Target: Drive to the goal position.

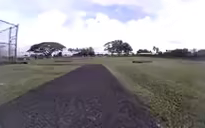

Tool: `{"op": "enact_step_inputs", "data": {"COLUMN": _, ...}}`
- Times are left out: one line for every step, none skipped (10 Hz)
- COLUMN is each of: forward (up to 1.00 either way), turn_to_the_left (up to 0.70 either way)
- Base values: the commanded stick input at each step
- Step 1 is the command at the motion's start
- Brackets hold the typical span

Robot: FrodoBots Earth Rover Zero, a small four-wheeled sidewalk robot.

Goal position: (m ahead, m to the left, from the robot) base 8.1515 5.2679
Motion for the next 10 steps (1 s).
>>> {"op": "enact_step_inputs", "data": {"forward": 0.85, "turn_to_the_left": 0.0}}
{"op": "enact_step_inputs", "data": {"forward": 0.85, "turn_to_the_left": 0.0}}
{"op": "enact_step_inputs", "data": {"forward": 0.85, "turn_to_the_left": 0.0}}
{"op": "enact_step_inputs", "data": {"forward": 0.85, "turn_to_the_left": 0.0}}
{"op": "enact_step_inputs", "data": {"forward": 0.85, "turn_to_the_left": 0.0}}
{"op": "enact_step_inputs", "data": {"forward": 0.85, "turn_to_the_left": 0.0}}
{"op": "enact_step_inputs", "data": {"forward": 0.85, "turn_to_the_left": 0.0}}
{"op": "enact_step_inputs", "data": {"forward": 0.85, "turn_to_the_left": 0.0}}
{"op": "enact_step_inputs", "data": {"forward": 0.85, "turn_to_the_left": 0.05}}
{"op": "enact_step_inputs", "data": {"forward": 0.85, "turn_to_the_left": 0.18}}
